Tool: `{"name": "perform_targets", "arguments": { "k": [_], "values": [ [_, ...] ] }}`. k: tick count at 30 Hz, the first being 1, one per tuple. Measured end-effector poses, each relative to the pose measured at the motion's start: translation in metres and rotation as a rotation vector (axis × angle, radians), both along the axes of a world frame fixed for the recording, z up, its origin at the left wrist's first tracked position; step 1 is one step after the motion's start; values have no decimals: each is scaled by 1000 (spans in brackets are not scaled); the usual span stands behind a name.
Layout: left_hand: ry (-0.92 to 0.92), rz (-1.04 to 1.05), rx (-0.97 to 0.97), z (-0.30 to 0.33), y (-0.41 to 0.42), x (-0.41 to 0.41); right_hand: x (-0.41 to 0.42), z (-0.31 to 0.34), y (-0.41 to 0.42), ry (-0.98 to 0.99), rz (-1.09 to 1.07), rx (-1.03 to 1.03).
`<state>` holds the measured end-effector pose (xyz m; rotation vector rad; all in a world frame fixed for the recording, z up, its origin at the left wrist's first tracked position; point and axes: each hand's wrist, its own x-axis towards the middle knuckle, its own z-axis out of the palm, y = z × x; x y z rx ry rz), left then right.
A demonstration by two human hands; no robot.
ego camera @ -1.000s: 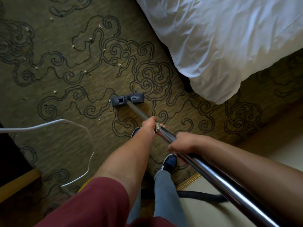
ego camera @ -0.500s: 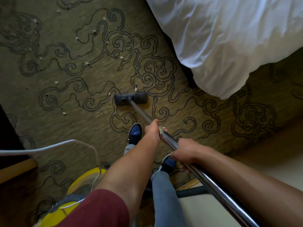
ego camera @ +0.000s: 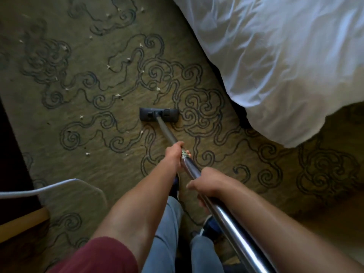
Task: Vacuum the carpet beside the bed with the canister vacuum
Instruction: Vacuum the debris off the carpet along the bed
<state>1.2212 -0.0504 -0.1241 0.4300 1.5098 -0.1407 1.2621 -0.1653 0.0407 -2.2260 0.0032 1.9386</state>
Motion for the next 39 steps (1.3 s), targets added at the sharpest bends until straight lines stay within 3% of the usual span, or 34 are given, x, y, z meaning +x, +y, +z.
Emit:
{"name": "perform_targets", "arguments": {
  "k": [4, 8, 12, 17, 23, 29, 34, 39],
  "values": [
    [-14, -13, 30, -4, 30, 20, 24, 8, 28, -14, 60, -1],
    [-49, 38, 64, -6, 78, 49, 54, 14, 57, 171, -59, -49],
    [-64, 36, 120, -6, 143, 79, 76, 4, 120, 5, 64, 35],
    [-106, 45, 88, -4, 224, 98, 97, -19, 201, 29, 57, 56],
    [-123, -36, 131, 12, 262, 102, 100, -36, 266, -69, 184, 113],
    [-112, -76, 55, 48, 219, 86, 85, -31, 255, -86, 59, 219],
    [-107, 15, 29, 65, 181, 78, 77, 0, 208, -24, 153, 134],
    [-67, -47, 76, 86, 127, 66, 60, 46, 135, -121, 191, 121]
  ]
}}
